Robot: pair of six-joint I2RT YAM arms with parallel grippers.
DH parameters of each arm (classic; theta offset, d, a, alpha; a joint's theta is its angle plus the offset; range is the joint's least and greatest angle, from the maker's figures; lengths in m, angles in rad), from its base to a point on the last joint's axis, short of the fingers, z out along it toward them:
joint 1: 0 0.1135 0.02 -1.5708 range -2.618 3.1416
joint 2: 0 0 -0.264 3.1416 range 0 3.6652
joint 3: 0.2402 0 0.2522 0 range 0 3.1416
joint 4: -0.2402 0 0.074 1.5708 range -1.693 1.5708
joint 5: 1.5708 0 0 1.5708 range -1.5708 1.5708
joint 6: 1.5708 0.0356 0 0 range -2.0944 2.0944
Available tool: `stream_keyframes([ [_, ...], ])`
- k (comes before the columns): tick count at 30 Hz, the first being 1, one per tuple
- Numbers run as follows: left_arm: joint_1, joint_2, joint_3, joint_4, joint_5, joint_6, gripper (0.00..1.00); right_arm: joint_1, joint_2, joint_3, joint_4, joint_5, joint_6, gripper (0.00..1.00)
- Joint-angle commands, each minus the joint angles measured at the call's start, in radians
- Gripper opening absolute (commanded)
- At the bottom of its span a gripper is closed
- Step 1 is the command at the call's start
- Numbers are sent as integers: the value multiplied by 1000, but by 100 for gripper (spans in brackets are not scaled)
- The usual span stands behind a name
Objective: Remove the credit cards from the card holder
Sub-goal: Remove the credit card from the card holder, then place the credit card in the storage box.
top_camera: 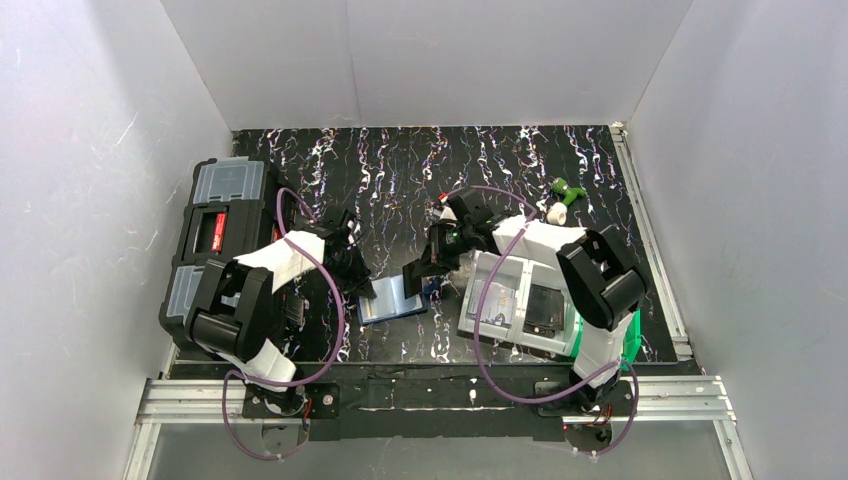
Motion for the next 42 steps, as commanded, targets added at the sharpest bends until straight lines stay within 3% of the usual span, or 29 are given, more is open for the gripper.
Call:
stream_keyframes([
  [1, -5, -10, 24, -163, -186, 92, 0, 2, -96, 46, -117, 50, -60, 1],
  [5, -12, -62, 161, -243, -154, 135, 2, 0, -162, 56, -187, 91, -85, 1],
  [10, -15, -113, 257, -280, -87, 179, 38, -8, -260, 53, -311, 186, -115, 1],
  [15, -17, -160, 283, -285, -31, 198, 55, -32, -433, -5, -435, 325, -123, 1],
  [22, -18, -195, 288, -268, 63, 212, 58, -107, -657, -14, -774, 674, -122, 1],
  [26, -19, -198, 291, -262, 95, 219, 58, -200, -767, -57, -884, 765, -125, 1],
  [32, -19, -192, 288, -251, 123, 223, 59, -312, -814, -144, -944, 777, -154, 1],
  [42, -20, -208, 269, -227, 149, 214, 59, -371, -706, -205, -882, 723, -187, 1],
])
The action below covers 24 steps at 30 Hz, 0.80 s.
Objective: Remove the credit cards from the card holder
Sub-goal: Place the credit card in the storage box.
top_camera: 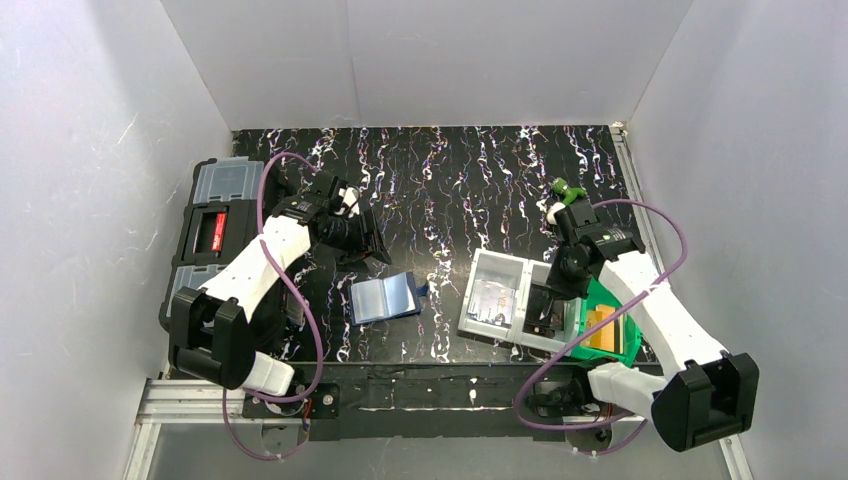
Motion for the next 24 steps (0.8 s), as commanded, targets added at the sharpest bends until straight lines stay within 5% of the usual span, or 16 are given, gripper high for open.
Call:
stream_keyframes([
  [1, -4, -54, 5, 1, 32, 6, 59, -11, 50, -5, 44, -36, -33, 1],
  [4, -4, -57, -1, 4, 34, 4, 59, -16, 79, -6, 63, -54, -35, 8],
  [9, -4, -67, -11, 6, 38, 5, 60, -23, 86, 47, 23, -20, -37, 53],
  [11, -4, -67, -15, 7, 42, 11, 60, -23, 75, 80, 0, -11, -37, 62],
  [18, -4, -82, -30, -2, 31, 28, 60, 13, 64, 196, 31, -166, -16, 66],
  [24, 18, -154, -52, -62, -94, 37, 60, 308, 301, 403, 72, -107, 29, 69],
])
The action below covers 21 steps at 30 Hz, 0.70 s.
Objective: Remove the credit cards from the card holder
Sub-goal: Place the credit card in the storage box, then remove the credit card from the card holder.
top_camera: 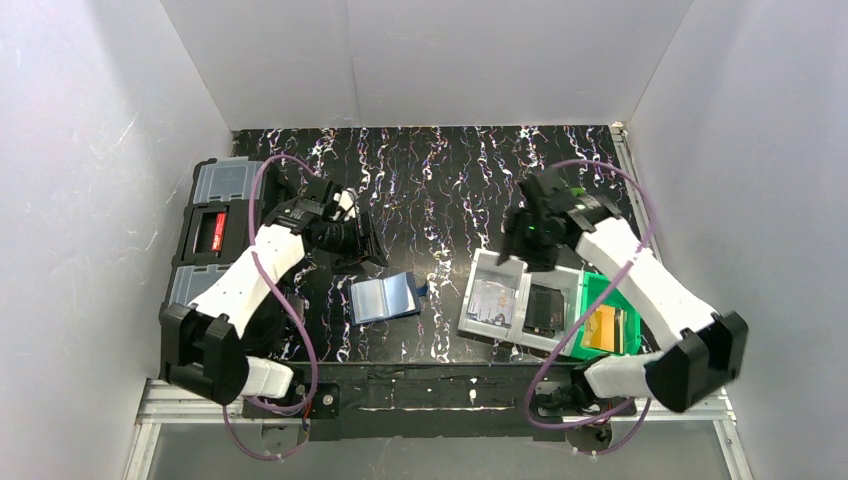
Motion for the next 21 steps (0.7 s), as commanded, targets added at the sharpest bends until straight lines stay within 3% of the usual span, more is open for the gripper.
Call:
stream_keyframes([
  [1, 31, -103, -26, -76, -96, 26, 61, 175, 180, 150, 80, -20, 35, 69],
  [10, 165, -137, -116, -107, -120, 15, 60, 378, 455, 283, 321, -163, 56, 65],
  [18, 187, -33, -204, -11, -99, -68, 38, 479, 637, 378, 440, -197, 52, 62],
  [21, 187, 28, -235, 31, -115, -89, 25, 486, 706, 416, 452, -217, 46, 61],
])
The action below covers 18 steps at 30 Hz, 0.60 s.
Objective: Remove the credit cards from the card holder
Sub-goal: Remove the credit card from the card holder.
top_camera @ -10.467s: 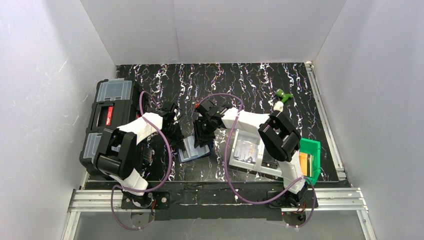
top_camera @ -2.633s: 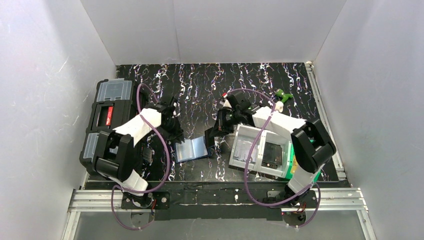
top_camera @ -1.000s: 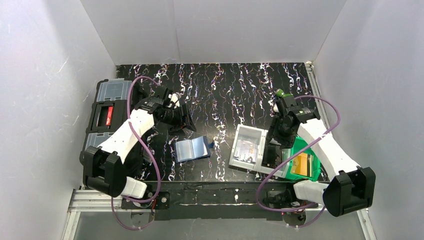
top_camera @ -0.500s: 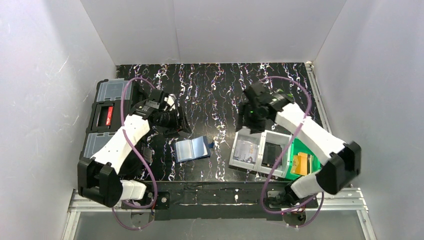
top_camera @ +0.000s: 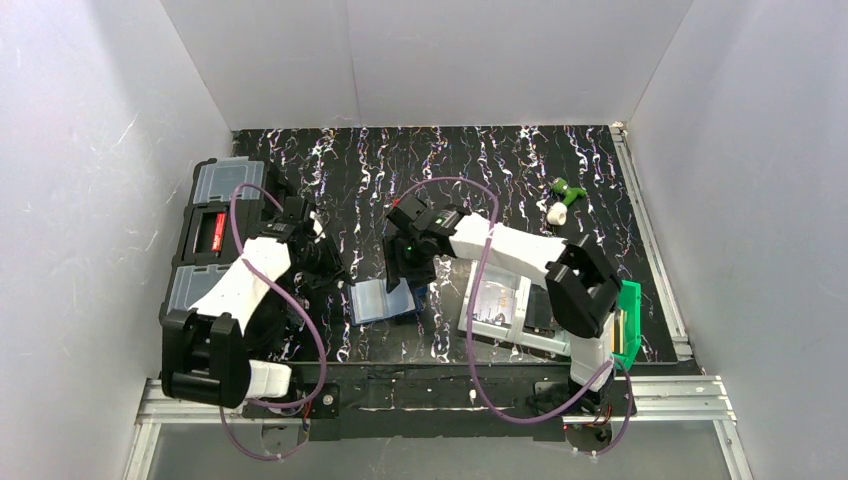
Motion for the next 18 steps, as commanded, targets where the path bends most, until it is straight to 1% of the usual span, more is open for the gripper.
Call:
stream_keyframes([
  [1, 7, 76, -55, 65, -23, -50, 22, 6, 82, 105, 81, -43, -7, 61],
  [5, 7, 129, -99, 122, -25, -83, 9, 7, 126, 119, 101, -58, -19, 61],
  [9, 6, 183, -140, 185, 7, -115, 0, 8, 184, 144, 97, -64, -36, 61],
  [18, -37, 222, -182, 251, 43, -169, 0, 10, 220, 146, 68, -43, -59, 62],
])
